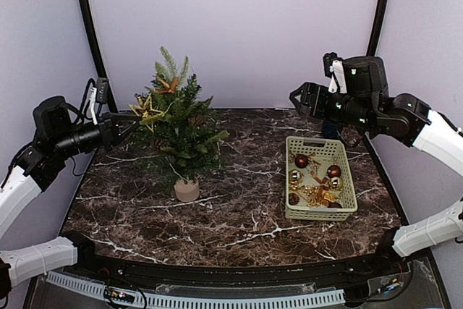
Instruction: Decorate the small christmas tree
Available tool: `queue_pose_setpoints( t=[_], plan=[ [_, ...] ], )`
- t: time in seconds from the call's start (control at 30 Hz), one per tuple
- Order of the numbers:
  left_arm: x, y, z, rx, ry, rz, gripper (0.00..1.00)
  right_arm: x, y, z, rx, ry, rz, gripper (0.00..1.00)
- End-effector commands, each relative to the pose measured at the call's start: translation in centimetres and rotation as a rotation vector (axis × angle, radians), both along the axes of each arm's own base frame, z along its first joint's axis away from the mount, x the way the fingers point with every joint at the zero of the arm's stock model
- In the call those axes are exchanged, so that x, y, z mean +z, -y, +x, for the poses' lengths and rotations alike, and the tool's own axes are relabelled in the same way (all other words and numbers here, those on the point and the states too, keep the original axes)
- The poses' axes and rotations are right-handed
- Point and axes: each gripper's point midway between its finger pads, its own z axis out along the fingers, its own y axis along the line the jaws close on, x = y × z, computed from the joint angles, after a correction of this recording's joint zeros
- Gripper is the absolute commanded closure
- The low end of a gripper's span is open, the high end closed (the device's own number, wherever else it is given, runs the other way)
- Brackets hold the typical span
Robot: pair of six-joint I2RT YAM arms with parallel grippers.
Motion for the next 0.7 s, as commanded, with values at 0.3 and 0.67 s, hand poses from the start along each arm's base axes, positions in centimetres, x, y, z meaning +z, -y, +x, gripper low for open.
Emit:
queue_pose_setpoints(
  t=[0.3, 0.67],
  plan=[
    [-0.2, -0.7, -0.4, 0.034, -0.019, 0.015, 0.71, 0.7, -0.3, 0.2, 0.003, 0.013, 0.042, 0.19],
    [0.9, -1.3, -1.8, 0.038, 0.01, 0.014, 0.44, 0.8, -0.5, 0.2, 0.011, 0.012, 0.047, 0.19]
  ],
)
